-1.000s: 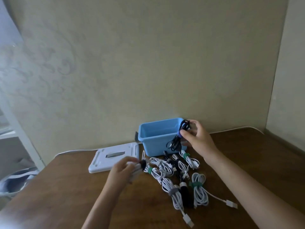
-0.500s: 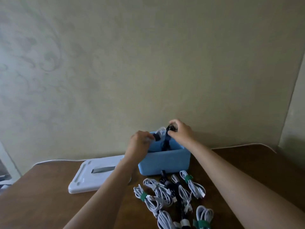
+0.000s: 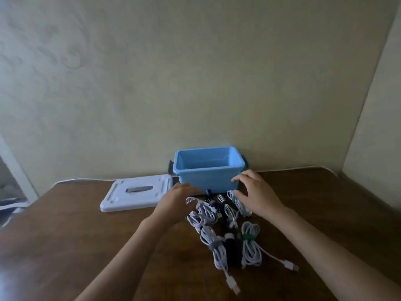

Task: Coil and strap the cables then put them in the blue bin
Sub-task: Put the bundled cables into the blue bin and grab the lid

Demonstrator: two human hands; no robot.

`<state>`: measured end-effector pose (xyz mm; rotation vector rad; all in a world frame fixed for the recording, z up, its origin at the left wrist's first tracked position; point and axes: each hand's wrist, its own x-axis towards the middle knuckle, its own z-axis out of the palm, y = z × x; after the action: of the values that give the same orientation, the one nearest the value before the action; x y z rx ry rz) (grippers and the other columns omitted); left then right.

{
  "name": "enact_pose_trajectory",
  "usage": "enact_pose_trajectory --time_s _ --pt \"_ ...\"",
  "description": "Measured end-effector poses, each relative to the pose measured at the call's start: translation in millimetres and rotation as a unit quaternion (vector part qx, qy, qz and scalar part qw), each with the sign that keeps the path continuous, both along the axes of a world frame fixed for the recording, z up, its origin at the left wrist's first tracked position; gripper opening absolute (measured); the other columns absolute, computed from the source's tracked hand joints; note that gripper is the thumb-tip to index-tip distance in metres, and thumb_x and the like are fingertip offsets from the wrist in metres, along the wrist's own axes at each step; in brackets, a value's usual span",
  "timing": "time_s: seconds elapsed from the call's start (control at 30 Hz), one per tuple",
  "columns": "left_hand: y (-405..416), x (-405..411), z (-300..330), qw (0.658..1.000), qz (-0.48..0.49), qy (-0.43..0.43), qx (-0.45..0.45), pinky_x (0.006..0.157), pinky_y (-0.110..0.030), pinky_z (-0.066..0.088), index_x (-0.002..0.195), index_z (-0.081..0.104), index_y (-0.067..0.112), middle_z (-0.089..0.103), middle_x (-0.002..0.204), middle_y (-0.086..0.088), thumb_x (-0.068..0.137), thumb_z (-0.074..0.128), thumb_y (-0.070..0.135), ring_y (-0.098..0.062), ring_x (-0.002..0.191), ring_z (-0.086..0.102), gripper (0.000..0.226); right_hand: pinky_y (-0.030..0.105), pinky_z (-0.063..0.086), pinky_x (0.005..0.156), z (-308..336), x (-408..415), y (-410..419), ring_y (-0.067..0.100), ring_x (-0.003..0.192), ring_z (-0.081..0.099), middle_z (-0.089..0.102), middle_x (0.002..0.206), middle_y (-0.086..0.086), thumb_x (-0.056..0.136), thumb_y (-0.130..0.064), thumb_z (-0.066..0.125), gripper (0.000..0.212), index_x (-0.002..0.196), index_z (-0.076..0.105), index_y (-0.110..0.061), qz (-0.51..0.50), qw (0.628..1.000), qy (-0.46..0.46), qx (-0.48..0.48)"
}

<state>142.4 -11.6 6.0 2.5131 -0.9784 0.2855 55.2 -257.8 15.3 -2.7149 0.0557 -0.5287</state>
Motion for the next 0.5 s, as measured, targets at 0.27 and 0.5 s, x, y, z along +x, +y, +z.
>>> enact_pose_trajectory --time_s 0.27,0.5 --pt "12.5 -79.9 -49.8 0.992 -0.079 -0.067 0.073 0.114 -0.04 0.034 0.136 0.055 0.043 0.044 0.146 0.006 0.087 0.067 0.036 -0.021 0.14 0.031 0.051 0.034 0.049 0.083 -17.1 -70.4 33.2 0.02 0.114 0.055 0.056 0.127 -0.001 0.086 -0.072 0.057 0.064 0.127 0.045 -0.025 -0.074 0.969 0.22 -0.089" --pt "6.6 -108.8 -56.7 0.983 -0.119 -0.08 0.115 0.122 -0.039 0.022 0.144 0.043 0.041 0.034 0.155 0.012 0.093 0.059 0.02 -0.012 0.15 0.016 0.058 0.027 0.047 0.06 -26.9 -93.1 43.8 0.015 0.084 0.065 0.06 0.108 -0.001 0.091 -0.037 0.067 0.074 0.153 0.026 -0.029 -0.073 0.959 0.273 -0.022"
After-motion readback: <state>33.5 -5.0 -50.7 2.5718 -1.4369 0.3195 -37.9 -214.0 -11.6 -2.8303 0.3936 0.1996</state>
